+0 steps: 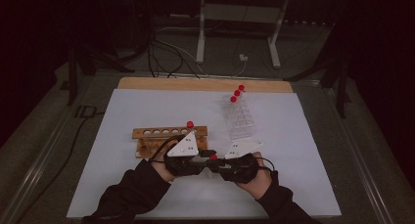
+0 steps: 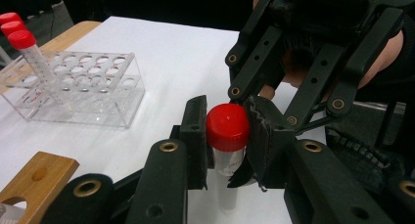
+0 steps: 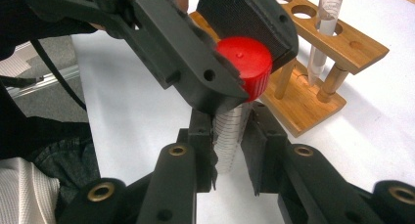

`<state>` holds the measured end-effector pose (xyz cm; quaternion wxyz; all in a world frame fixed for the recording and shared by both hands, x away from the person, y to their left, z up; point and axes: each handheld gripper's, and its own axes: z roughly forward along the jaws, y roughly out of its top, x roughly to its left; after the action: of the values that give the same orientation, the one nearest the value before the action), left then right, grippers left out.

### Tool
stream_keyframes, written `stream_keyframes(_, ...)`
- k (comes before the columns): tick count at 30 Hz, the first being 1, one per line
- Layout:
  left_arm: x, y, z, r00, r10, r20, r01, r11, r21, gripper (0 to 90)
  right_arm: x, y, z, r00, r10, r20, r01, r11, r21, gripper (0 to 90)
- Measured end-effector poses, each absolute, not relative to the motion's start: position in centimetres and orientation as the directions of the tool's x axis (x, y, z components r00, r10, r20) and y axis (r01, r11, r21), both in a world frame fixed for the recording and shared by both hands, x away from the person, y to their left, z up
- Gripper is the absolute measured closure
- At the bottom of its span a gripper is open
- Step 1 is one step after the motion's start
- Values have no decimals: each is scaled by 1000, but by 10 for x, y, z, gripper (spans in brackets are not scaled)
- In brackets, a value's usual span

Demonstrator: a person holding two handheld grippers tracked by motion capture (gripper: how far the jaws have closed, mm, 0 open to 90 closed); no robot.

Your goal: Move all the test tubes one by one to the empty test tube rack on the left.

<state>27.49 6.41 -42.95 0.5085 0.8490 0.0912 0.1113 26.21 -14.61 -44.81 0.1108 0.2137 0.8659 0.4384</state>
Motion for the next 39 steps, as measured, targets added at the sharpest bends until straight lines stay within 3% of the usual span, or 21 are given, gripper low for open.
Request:
stream_keyframes(6,275,64,-426,956,276,104,39,-466,884,718,262,-147,-447,-880,475,-22,260,518,815,736)
stream_keyframes(12,279,76,-417,940,323,112,42,-436,899,718,261,-149,-446,-870,491,-33,257,512,820,629)
stream_keyframes(30,290,123,-393,869,472,150,61,-403,913,718,265,-166,-443,-837,546,29,309,429,849,141)
stream_keyframes(35,297,132,-386,847,505,165,59,-399,915,718,264,-169,-442,-836,548,33,309,420,853,35)
stream_keyframes(39,305,136,-383,833,527,167,63,-391,918,718,265,-170,-441,-825,564,34,313,406,859,0)
